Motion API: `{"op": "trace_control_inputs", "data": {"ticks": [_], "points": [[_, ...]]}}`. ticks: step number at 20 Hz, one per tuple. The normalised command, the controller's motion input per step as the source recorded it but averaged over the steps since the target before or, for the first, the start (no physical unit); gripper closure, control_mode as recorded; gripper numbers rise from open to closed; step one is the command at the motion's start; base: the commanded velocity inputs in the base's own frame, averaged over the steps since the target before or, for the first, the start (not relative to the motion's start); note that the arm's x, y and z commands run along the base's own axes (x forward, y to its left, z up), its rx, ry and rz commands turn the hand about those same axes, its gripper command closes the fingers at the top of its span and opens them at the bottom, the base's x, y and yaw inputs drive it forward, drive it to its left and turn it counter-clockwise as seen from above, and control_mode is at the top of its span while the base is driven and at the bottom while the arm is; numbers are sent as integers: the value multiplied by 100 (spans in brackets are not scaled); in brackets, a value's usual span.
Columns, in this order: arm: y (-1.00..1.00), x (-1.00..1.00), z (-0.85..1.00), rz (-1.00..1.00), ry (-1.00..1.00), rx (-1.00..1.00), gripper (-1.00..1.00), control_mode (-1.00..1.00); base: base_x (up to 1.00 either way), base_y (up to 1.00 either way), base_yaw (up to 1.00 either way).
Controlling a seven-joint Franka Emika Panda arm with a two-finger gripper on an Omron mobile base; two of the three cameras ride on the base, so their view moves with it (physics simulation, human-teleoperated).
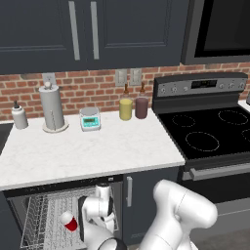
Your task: Pick up the cup and bowl from the counter, place them in the dishwasher, and close the dishwasher door.
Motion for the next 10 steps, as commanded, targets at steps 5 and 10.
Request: {"op": "trace_control_inputs", "data": {"ticks": [5,10], "points": [[0,0,29,0,0,0,-100,-100,0,0,0],[0,-5,61,0,-5,0,-100,-100,0,0,0]]}}
